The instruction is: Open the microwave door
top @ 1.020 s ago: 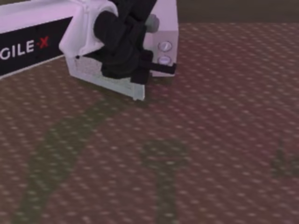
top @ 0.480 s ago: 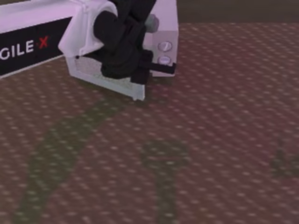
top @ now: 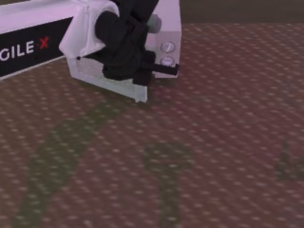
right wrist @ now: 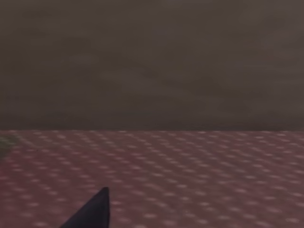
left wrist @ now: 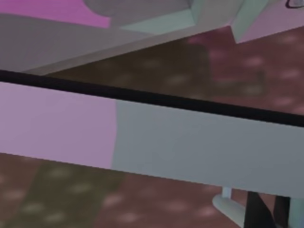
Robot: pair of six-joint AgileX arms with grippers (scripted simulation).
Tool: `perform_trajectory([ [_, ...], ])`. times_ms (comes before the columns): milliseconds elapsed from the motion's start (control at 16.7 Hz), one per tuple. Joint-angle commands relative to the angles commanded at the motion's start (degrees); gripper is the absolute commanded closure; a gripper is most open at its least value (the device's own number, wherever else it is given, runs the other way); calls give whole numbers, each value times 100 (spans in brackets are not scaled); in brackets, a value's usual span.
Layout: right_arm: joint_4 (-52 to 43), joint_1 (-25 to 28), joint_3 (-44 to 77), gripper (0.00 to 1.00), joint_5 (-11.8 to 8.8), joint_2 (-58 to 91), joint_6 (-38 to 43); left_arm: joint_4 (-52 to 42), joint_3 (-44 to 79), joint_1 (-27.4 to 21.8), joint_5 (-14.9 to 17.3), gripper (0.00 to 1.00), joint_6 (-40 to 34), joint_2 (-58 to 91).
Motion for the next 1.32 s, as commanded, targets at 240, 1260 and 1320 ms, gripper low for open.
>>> perform_trajectory([
  [240, 0, 0, 0, 0, 0, 0, 0, 35, -53, -14, 65, 100, 41, -35],
  [1260, 0, 0, 0, 0, 0, 0, 0, 229, -631, 170, 402, 100, 712, -478],
  [1320, 0, 0, 0, 0, 0, 0, 0, 229, -631, 170, 402, 100, 712, -478],
])
